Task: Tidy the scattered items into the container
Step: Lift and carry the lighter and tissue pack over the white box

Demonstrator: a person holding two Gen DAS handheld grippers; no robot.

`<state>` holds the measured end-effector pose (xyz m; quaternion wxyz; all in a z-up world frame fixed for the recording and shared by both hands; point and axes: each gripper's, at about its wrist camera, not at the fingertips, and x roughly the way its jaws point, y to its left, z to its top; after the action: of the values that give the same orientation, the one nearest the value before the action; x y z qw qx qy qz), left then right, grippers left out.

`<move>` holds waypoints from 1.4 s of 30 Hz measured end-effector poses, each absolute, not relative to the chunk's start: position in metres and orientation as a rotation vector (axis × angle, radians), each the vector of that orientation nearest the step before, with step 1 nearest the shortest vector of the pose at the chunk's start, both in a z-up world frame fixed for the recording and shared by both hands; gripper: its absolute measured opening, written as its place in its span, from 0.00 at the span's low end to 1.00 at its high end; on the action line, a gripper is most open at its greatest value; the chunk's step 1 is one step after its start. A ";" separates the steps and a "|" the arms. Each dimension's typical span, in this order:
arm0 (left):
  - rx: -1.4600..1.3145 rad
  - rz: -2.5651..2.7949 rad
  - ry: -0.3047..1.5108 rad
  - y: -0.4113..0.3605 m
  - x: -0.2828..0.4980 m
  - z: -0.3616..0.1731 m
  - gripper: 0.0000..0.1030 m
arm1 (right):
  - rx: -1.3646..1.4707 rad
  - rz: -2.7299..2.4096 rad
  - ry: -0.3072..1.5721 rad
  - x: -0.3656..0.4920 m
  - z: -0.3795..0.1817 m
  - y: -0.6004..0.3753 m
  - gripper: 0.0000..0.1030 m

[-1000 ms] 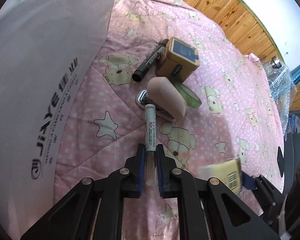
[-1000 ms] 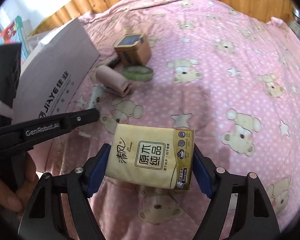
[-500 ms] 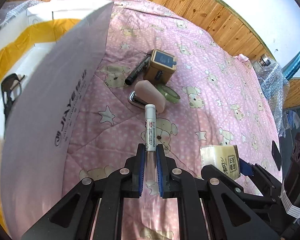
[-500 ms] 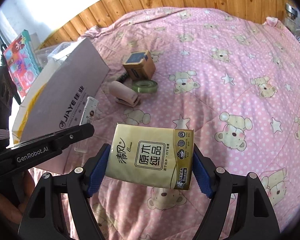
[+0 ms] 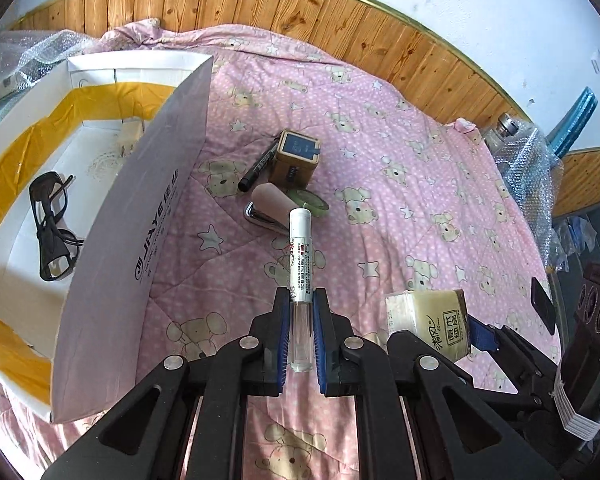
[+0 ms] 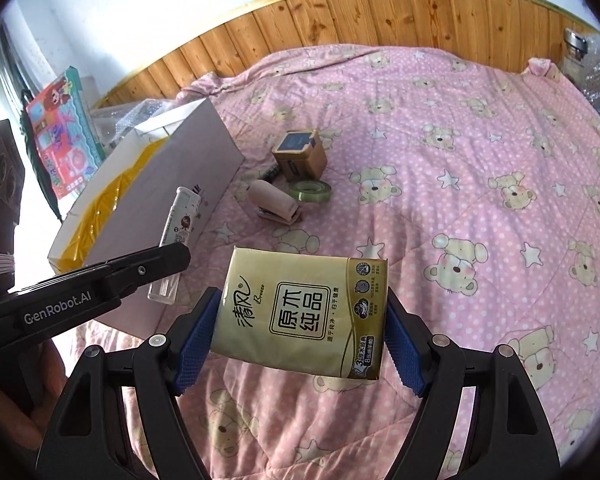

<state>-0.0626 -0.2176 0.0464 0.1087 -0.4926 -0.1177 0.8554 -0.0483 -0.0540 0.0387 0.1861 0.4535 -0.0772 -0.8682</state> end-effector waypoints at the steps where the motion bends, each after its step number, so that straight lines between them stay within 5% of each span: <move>1: -1.438 2.521 -0.346 -0.218 -0.060 0.050 0.11 | 1.266 -2.446 -0.213 -0.046 0.042 -0.055 0.76; 42: -1.260 2.718 -0.737 -0.397 -0.031 0.107 0.11 | 0.974 -2.324 0.035 -0.058 0.145 -0.230 0.76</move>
<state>-0.0308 -0.3967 0.1066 0.0283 -0.4082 -0.2387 0.8807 -0.0578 -0.2301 0.1447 0.3059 0.3680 0.0133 -0.8780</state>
